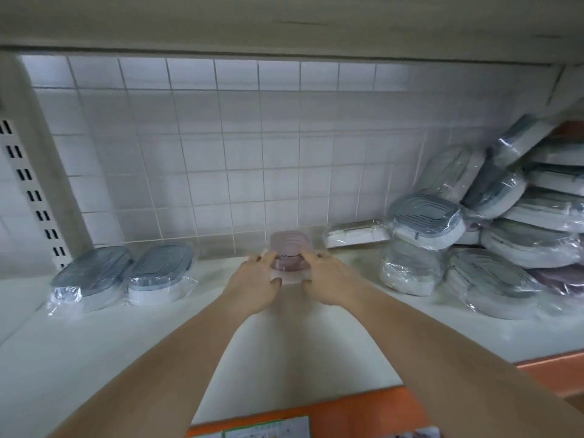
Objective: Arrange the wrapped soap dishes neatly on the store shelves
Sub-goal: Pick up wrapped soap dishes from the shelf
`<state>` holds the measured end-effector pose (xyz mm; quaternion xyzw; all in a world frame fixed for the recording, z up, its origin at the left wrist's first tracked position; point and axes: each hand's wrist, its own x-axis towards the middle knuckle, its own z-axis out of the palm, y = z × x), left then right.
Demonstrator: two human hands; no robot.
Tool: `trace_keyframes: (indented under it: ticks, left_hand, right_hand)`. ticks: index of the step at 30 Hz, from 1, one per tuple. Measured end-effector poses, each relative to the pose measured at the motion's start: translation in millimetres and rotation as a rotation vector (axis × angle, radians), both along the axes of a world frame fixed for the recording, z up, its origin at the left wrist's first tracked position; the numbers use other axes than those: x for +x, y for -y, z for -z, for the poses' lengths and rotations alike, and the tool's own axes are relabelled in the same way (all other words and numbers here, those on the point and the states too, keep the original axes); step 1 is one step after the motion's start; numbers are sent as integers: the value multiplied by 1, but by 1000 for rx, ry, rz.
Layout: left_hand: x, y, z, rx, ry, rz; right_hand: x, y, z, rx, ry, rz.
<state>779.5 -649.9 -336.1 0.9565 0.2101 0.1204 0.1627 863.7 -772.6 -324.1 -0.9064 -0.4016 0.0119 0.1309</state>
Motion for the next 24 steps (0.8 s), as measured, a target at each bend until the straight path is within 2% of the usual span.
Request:
trace_keyframes:
  ticks: [3,6,11,17,22,24]
  left_hand:
    - [3,6,-8,228,34,-91]
    - [17,21,-16,296,147,-34]
    - [52,60,-19,175,162,161]
    - [90,75,-22,160,119,200]
    - [123,71,-15,266,-39,232]
    - [129,74,-9,403,-60,200]
  right_hand:
    - [3,19,-7,12,116,111]
    - [12,50,-13,6,271,278]
    - [27,100,-2,-144,105,369]
    - [29,123,-15,-35,137,502]
    - [36,132,-7,-2,46,570]
    - [44,131,-12,-16,-8,562]
